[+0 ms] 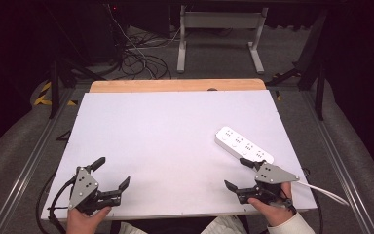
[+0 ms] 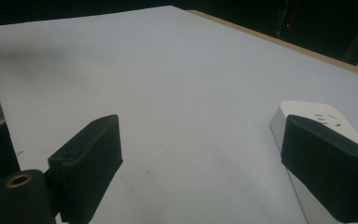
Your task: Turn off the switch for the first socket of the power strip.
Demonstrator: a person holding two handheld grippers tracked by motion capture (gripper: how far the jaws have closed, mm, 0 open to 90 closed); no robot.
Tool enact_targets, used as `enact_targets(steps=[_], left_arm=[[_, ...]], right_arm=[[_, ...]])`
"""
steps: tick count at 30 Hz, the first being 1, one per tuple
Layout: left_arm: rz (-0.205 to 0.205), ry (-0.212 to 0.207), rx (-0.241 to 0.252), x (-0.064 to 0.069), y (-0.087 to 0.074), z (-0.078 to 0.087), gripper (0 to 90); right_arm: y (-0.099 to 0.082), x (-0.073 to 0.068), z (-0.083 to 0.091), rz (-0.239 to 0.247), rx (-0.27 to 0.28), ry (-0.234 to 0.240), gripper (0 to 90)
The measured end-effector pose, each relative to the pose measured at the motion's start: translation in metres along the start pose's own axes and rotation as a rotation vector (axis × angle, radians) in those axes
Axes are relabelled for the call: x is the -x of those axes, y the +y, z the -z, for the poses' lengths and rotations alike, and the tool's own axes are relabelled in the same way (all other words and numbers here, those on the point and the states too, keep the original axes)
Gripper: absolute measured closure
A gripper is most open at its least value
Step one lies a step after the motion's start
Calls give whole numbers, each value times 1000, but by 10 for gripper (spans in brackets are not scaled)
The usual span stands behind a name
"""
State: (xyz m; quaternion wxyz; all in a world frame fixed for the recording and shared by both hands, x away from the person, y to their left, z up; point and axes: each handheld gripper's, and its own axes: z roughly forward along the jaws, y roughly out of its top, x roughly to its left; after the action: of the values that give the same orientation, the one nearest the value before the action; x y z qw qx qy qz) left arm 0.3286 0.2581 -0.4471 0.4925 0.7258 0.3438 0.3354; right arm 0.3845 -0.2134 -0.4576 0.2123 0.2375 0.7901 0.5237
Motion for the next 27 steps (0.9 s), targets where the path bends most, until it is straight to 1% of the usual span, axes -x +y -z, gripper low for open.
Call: enact_targets(steps=[6, 11, 12, 13, 15, 17, 19, 20, 22, 23, 25, 26, 27], left_arm=[[-8, 2, 2, 0, 0, 1, 66], [1, 2, 2, 0, 0, 1, 66], [2, 3, 0, 0, 0, 1, 67], [2, 3, 0, 0, 0, 1, 66], [8, 7, -6, 0, 1, 1, 58], [23, 1, -19, -1, 1, 1, 53], [23, 1, -23, -1, 1, 1, 47], [20, 0, -31, -1, 2, 1, 47], [19, -3, -28, -1, 2, 1, 47], [19, -3, -28, -1, 2, 1, 47], [24, -6, -32, -1, 2, 1, 47], [16, -6, -39, -1, 2, 1, 47], [25, -17, -50, -1, 2, 0, 47]], right_arm=[[2, -1, 2, 14, 1, -3, 149], [4, -1, 2, 21, 1, 0, 165], [5, -2, 2, 25, -4, 5, 189], [5, -2, 2, 25, -4, 5, 189], [9, -2, 2, 32, -14, 11, 216], [12, -2, 2, 37, -21, 18, 248], [14, -1, 3, 37, -24, 22, 261], [17, 0, 3, 39, -31, 27, 296], [20, 1, 4, 35, -36, 31, 324], [20, 1, 4, 35, -36, 31, 324], [24, 4, 5, 29, -50, 33, 373], [24, 4, 5, 29, -50, 33, 373], [28, 7, 6, 20, -65, 31, 400]])
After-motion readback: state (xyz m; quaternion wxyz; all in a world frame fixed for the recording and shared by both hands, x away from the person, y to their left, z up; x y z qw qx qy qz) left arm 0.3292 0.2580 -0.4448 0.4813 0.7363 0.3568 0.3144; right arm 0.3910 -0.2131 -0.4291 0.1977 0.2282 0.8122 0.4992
